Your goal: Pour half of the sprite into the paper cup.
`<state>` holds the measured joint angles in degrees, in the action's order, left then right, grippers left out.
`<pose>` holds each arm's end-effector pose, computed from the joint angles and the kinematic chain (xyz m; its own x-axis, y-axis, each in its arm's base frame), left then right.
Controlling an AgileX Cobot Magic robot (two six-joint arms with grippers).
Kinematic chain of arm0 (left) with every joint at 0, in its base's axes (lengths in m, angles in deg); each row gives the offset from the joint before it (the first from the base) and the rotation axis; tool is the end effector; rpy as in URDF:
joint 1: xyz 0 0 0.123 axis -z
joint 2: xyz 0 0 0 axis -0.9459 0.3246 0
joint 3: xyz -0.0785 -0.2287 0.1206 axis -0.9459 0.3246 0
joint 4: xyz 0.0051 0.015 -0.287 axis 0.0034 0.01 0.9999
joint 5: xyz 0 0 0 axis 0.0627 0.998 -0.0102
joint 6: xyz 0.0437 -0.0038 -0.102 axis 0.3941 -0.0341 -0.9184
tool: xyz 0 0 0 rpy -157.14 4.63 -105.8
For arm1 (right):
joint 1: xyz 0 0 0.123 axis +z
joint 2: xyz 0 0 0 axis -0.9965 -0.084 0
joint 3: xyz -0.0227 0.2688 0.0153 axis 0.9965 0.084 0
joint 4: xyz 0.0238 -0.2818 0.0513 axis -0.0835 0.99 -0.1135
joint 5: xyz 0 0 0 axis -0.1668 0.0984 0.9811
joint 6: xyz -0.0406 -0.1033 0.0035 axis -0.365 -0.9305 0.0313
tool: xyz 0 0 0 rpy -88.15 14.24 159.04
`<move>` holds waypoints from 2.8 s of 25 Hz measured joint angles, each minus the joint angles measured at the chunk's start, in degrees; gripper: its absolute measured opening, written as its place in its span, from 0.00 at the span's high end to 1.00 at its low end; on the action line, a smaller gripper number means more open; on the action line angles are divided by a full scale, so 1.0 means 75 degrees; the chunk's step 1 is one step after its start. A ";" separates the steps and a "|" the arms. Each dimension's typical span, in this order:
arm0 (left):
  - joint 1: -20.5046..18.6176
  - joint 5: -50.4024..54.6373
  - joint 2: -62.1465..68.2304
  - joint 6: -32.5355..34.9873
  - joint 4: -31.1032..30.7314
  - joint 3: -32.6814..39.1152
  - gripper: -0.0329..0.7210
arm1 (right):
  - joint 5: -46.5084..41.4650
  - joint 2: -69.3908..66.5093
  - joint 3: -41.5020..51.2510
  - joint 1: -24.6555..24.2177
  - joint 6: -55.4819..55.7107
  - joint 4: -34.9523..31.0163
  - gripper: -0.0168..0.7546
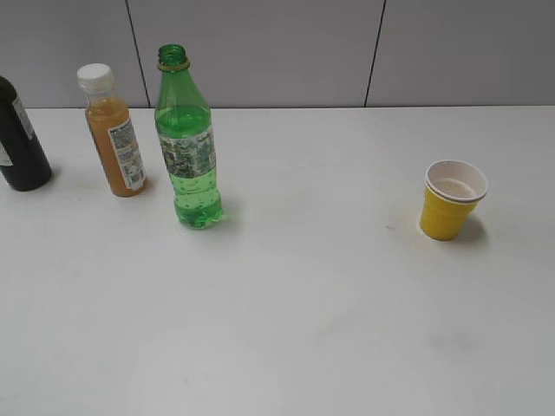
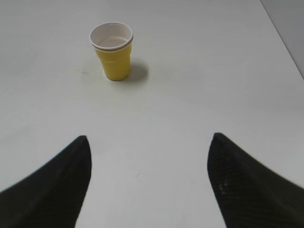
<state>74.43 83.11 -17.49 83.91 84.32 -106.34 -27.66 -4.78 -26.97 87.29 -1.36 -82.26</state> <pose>0.0603 -0.0196 0.2900 -0.4311 0.0644 -0.9000 0.2052 0.9783 -0.0282 0.0750 0.0048 0.2671 -0.4327 0.0303 -0.9010 -0.0341 0.9982 0.0499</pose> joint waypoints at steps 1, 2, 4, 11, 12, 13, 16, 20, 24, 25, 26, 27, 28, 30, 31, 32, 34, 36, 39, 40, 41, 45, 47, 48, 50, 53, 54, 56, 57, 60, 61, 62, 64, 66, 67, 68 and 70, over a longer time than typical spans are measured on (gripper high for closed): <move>0.0000 0.0000 0.0000 0.0000 0.0000 0.0000 0.17 | 0.0000 0.0000 0.0000 0.0000 0.0000 0.0000 0.24; 0.0000 0.0000 0.0000 0.0000 0.0000 0.0000 0.17 | 0.0000 0.0000 0.0000 0.0000 0.0000 0.0000 0.24; 0.0000 0.0000 0.0000 0.0000 0.0000 0.0000 0.17 | 0.0000 0.0000 0.0000 0.0000 0.0000 0.0000 0.24; 0.0000 0.0000 0.0000 0.0000 0.0000 0.0000 0.17 | 0.0074 0.0000 -0.0060 0.0000 -0.0249 0.0000 0.24; 0.0000 0.0000 0.0000 0.0000 0.0000 0.0000 0.17 | 0.0213 0.0000 -0.0104 0.0000 -0.0292 0.0000 0.24; 0.0000 0.0000 0.0000 0.0000 0.0000 0.0000 0.17 | 0.0414 0.0000 -0.0142 0.0000 -0.0328 0.0008 0.24; 0.0000 0.0000 0.0000 0.0000 0.0000 0.0000 0.17 | 0.1128 -0.0155 -0.0195 0.0000 -0.0384 0.0015 0.24; 0.0000 0.0000 0.0000 0.0000 0.0000 0.0000 0.17 | 0.2220 -0.0777 -0.0197 0.0000 -0.0417 0.0015 0.24; 0.0000 -0.0007 0.0000 0.0000 0.0000 0.0000 0.17 | 0.3293 -0.1525 -0.0197 0.0000 -0.0668 0.0015 0.24; 0.0000 -0.0007 0.0000 0.0000 0.0000 0.0000 0.17 | 0.3559 -0.1722 -0.0197 0.0000 -0.0714 0.0015 0.24; 0.0000 -0.0007 0.0000 0.0000 0.0000 0.0000 0.17 | 0.3887 -0.1887 -0.0197 0.0000 -0.0741 0.0015 0.24; 0.0000 -0.0007 0.0000 0.0000 0.0000 0.0000 0.17 | 0.4222 -0.2088 -0.0197 0.0000 -0.0746 0.0015 0.24; 0.0000 -0.0007 0.0000 0.0000 0.0000 0.0000 0.17 | 0.4506 -0.2295 -0.0197 0.0000 -0.0763 0.0015 0.24; 0.0000 -0.0007 0.0000 0.0000 0.0000 0.0000 0.17 | 0.5128 -0.2698 -0.0197 0.0000 -0.0773 0.0015 0.24; 0.0000 -0.0007 0.0000 0.0000 0.0000 0.0000 0.17 | 0.5396 -0.2933 -0.0197 0.0000 -0.0779 0.0015 0.24; 0.0000 -0.0007 0.0000 0.0000 0.0000 0.0000 0.17 | 0.5585 -0.3134 -0.0197 0.0000 -0.0779 0.0015 0.24; 0.0000 -0.0007 0.0000 0.0000 0.0000 0.0000 0.17 | 0.6011 -0.3670 -0.0197 0.0000 -0.0788 0.0015 0.24; 0.0000 -0.0007 0.0000 0.0000 0.0000 0.0000 0.17 | 0.6423 -0.4209 -0.0197 0.0000 -0.0788 0.0000 0.24; 0.0000 -0.0007 0.0000 0.0000 0.0000 0.0000 0.17 | 0.7158 -0.5039 -0.0190 0.0027 -0.0788 0.0000 0.24; 0.0000 -0.0007 0.0000 0.0000 0.0000 0.0000 0.17 | 0.7434 -0.5320 -0.0172 0.0061 -0.0788 0.0000 0.24; 0.0000 -0.0007 0.0000 0.0000 0.0000 0.0000 0.17 | 0.7689 -0.5593 -0.0133 0.0110 -0.0788 0.0000 0.24; 0.0000 -0.0007 0.0000 0.0000 0.0000 0.0000 0.17 | 0.8372 -0.6553 0.0060 0.0559 -0.0788 0.0000 0.24; 0.0000 -0.0007 0.0000 0.0000 0.0000 0.0000 0.17 | 0.8721 -0.6969 0.0189 0.0909 -0.0788 0.0000 0.24; 0.0000 -0.0007 0.0000 0.0000 0.0000 0.0000 0.17 | 0.8978 -0.7196 0.0278 0.1047 -0.0788 -0.0004 0.24; 0.0000 -0.0007 0.0000 0.0000 0.0000 0.0000 0.17 | 0.9492 -0.7578 0.0465 0.1336 -0.0788 -0.0113 0.24; 0.0000 -0.0007 0.0000 0.0000 0.0000 0.0000 0.17 | 1.0214 -0.8061 0.0753 0.1520 -0.0788 -0.0382 0.24; 0.0000 -0.0007 0.0000 0.0000 0.0000 0.0000 0.17 | 1.0422 -0.8207 0.0845 0.1534 -0.0788 -0.0442 0.24; 0.0000 -0.0007 0.0000 0.0000 0.0000 0.0000 0.17 | 1.0852 -0.8498 0.1046 0.1543 -0.0788 -0.0548 0.24; 0.0000 -0.0007 0.0000 0.0000 0.0000 0.0000 0.17 | 1.1125 -0.8624 0.1140 0.1543 -0.0788 -0.0556 0.24; 0.0000 -0.0007 0.0000 0.0000 0.0000 0.0000 0.17 | 1.2071 -0.9099 0.1516 0.1543 -0.0780 -0.0588 0.23; 0.0000 -0.0007 0.0000 0.0000 0.0000 0.0000 0.17 | 1.2433 -0.9294 0.1655 0.1543 -0.0780 -0.0591 0.22; 0.0000 -0.0007 0.0000 0.0000 0.0000 0.0000 0.17 | 1.2788 -0.9502 0.1783 0.1543 -0.0780 -0.0591 0.20; 0.0000 -0.0007 0.0000 0.0000 0.0000 0.0000 0.17 | 1.3341 -0.9908 0.1950 0.1543 -0.0665 -0.0591 0.16; 0.0000 -0.0007 0.0000 0.0000 0.0000 0.0000 0.17 | 1.3770 -1.0331 0.2020 0.1543 -0.0449 -0.0526 0.13; 0.0000 -0.0007 0.0000 0.0000 0.0000 0.0000 0.17 | 1.3958 -1.0507 0.2028 0.1543 -0.0355 -0.0443 0.12; 0.0000 -0.0007 0.0000 0.0000 0.0000 0.0000 0.17 | 1.4254 -1.0719 0.2037 0.1543 -0.0318 -0.0362 0.12; 0.0000 -0.0007 0.0000 0.0000 0.0000 0.0000 0.17 | 1.4903 -1.1114 0.2044 0.1543 -0.0300 -0.0190 0.11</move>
<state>74.43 83.06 -17.49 83.91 84.32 -106.34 84.12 -88.13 -11.64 98.86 -3.61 -83.69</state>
